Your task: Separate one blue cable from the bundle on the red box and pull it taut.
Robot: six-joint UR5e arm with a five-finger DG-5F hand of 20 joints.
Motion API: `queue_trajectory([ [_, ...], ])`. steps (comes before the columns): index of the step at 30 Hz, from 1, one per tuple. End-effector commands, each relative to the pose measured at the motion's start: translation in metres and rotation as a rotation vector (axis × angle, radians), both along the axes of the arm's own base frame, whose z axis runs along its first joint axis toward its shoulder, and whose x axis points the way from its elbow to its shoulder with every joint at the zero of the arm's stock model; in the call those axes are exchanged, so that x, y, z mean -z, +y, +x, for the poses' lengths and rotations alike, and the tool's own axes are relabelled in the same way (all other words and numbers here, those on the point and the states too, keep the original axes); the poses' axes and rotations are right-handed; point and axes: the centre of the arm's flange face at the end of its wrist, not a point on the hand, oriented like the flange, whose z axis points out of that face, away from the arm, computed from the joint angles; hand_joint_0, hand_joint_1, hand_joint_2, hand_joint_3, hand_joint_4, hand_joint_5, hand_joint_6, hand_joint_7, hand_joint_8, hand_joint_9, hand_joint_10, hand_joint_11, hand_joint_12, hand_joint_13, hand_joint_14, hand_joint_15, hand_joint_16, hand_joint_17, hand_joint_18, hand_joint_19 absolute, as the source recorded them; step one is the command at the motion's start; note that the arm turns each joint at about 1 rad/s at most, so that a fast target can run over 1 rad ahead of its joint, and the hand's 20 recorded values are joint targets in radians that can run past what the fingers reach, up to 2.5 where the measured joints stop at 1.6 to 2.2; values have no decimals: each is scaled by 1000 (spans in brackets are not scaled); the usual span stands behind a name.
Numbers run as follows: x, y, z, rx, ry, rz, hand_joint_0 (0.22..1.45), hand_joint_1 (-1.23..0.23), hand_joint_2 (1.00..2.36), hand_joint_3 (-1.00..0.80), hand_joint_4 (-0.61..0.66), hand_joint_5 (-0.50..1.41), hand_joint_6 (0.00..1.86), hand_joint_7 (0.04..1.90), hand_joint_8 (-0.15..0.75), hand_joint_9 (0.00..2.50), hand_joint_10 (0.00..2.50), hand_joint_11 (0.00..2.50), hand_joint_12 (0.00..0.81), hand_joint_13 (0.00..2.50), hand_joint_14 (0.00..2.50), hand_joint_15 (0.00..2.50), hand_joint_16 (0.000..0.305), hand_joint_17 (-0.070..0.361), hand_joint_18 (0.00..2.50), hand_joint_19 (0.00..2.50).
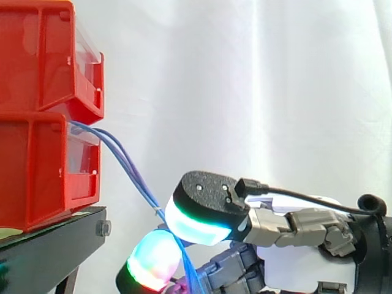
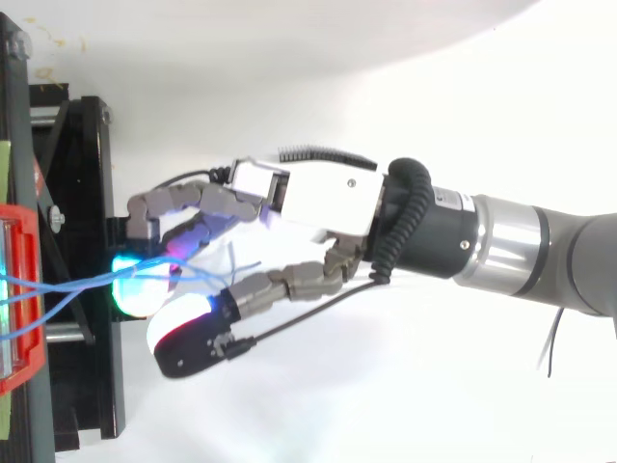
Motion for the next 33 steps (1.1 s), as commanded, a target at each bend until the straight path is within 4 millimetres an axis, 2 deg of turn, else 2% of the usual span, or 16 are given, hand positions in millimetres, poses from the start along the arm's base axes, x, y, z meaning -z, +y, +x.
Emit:
queue_trajectory([
  [1,5,-12,-7,60,55,-22,480,-607,1001,-490,150,-65,500,1316,312,880,13,607,366,741,13,439,41,91,643,531],
  [5,7,-18,-11,98,86,-28,504,-635,1005,-421,136,-67,529,1314,310,889,15,613,357,744,13,438,39,87,639,540],
  [12,7,-14,-10,96,87,-41,515,-640,1006,-419,130,-72,556,1291,306,895,13,618,354,750,13,444,38,85,647,550],
  [14,-17,-9,4,90,42,-31,501,-628,1003,-448,128,-72,559,1279,311,900,15,618,359,757,15,445,39,87,657,551],
  [20,-34,-5,9,78,56,-35,496,-622,1002,-463,146,-73,563,1269,318,914,15,623,362,772,13,445,39,88,668,557],
  [24,-53,3,9,65,78,-43,522,-639,1007,-383,121,-77,591,1258,311,916,16,630,354,771,14,455,37,84,664,569],
  [27,-63,3,7,64,80,-46,539,-658,1010,-331,114,-82,614,1238,309,917,16,633,351,775,14,465,37,83,660,576],
  [30,-71,6,3,64,96,-58,536,-663,1009,-358,122,-86,619,1210,307,919,16,641,353,776,14,471,37,83,661,573],
  [33,-68,9,1,59,120,-70,515,-656,1007,-400,141,-80,575,1240,310,919,14,640,357,780,14,470,38,86,671,575],
])
